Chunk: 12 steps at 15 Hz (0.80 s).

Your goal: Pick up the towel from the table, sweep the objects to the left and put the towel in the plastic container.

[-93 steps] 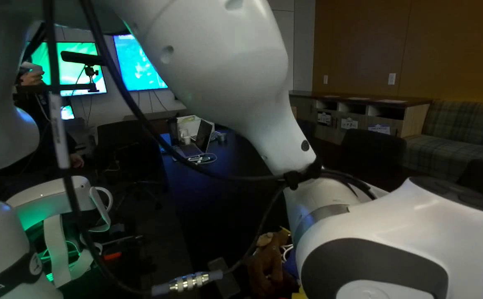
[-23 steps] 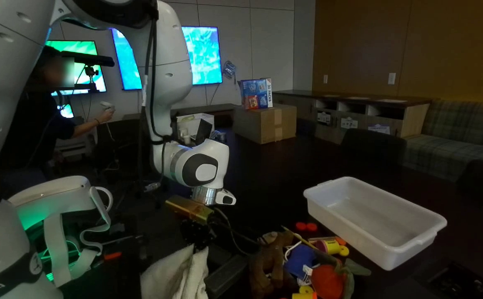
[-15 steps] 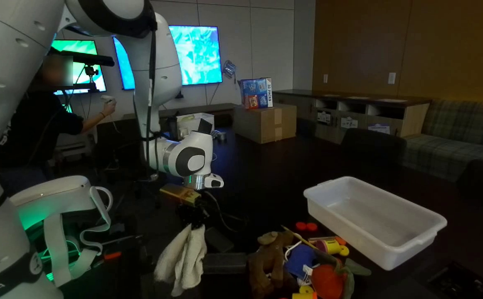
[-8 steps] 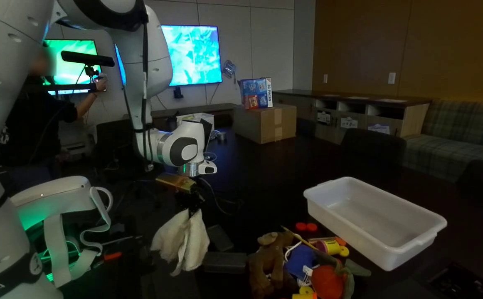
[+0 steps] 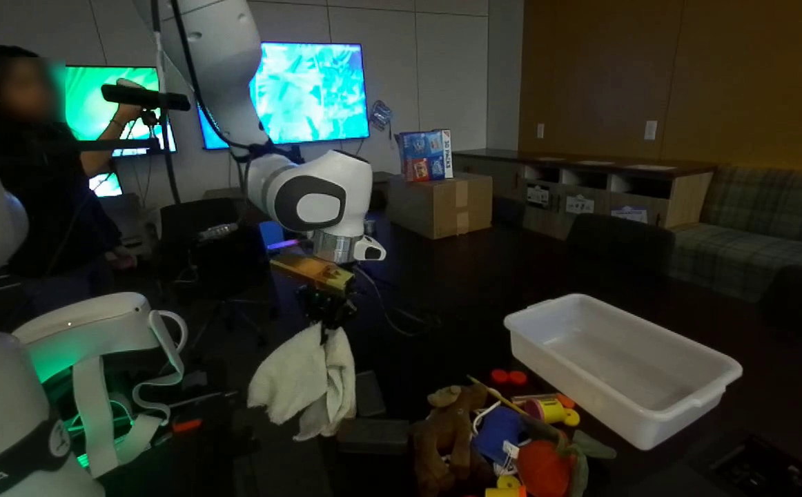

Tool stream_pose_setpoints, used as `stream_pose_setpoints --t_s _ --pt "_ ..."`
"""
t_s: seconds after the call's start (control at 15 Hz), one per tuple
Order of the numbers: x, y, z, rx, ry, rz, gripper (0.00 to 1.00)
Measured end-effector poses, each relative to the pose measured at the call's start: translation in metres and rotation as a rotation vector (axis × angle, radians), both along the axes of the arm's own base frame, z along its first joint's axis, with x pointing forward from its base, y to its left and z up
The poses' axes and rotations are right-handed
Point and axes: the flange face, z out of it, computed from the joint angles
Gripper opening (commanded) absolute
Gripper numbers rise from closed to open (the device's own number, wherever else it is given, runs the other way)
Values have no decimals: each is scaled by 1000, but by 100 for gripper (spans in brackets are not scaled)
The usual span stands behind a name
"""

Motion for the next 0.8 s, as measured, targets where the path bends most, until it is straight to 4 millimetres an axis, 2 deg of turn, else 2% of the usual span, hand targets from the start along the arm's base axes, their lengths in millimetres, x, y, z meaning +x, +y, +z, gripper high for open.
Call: stream_pose_setpoints --t_s 0.4,0.67,0.8 --pt "22 -130 82 -45 2 -122 6" --pt "28 -232 140 -97 -93 -278 6" --pt "32 -283 160 -141 -148 -367 6"
